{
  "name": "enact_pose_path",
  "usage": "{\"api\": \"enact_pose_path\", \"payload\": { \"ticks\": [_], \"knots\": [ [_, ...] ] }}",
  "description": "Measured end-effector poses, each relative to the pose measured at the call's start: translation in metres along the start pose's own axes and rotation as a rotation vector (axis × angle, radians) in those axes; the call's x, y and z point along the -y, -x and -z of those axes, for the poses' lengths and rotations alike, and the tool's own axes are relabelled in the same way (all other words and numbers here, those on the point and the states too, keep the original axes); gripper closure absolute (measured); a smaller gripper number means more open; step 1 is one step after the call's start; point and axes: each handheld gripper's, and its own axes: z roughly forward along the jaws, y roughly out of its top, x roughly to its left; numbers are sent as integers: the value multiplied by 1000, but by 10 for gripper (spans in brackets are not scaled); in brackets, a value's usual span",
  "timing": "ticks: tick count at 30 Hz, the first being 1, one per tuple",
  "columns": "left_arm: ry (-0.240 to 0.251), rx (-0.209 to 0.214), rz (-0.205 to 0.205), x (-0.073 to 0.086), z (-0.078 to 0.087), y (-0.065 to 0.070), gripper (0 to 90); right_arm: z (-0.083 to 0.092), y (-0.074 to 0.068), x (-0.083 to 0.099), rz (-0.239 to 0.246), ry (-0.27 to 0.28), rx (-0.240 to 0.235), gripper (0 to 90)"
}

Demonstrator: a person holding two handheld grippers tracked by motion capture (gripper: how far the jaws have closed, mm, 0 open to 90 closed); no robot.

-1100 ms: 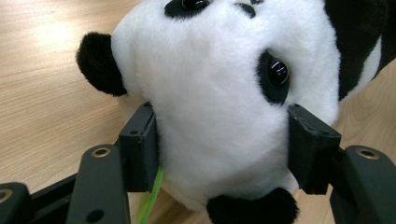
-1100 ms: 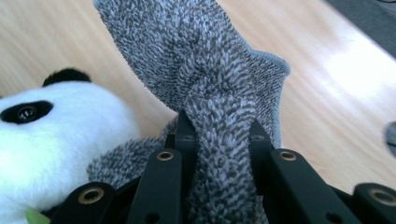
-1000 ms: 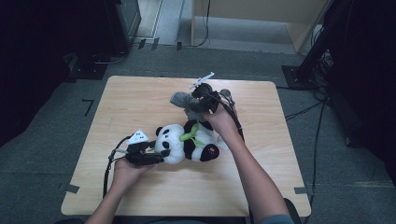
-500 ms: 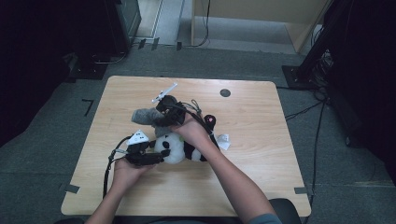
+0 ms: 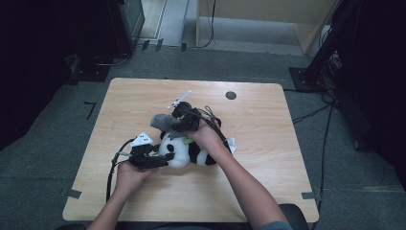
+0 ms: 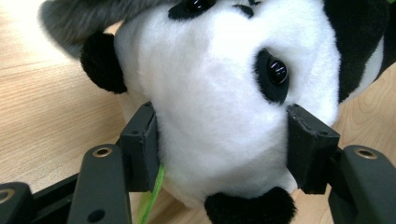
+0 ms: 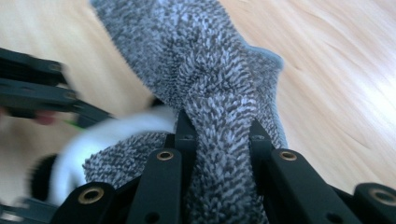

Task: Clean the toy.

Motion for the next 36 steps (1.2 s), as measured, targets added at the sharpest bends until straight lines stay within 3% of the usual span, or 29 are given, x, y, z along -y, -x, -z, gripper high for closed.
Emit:
{"api": "enact_pose_path", "payload": {
  "ticks": [4,6,11,14,20,23,27,31,33,36],
  "knots": [
    [1,3,8,-1,0,0,374,5,19,12,-6,-42,98,743],
    [1,2,0,-1,-1,1,374,9,25,15,-26,-27,86,739],
    [0,5,-4,-1,-1,0,373,26,36,19,-52,17,149,754],
    [-1,4,-12,0,-1,0,371,31,41,24,-84,27,132,757],
    [-5,14,-4,-2,-1,-1,370,48,59,41,-134,106,159,758],
    [3,25,-10,0,-1,-3,367,58,66,41,-149,175,142,758],
    [3,21,-17,0,-1,-3,365,84,68,44,-170,299,152,758],
    [1,21,-10,0,-1,-2,363,113,71,53,-182,376,151,754],
    [0,19,-13,-1,-1,-2,362,126,72,62,-187,399,151,753],
    [-1,19,-10,-1,-1,-2,361,129,70,77,-177,384,160,750]
  ]
}}
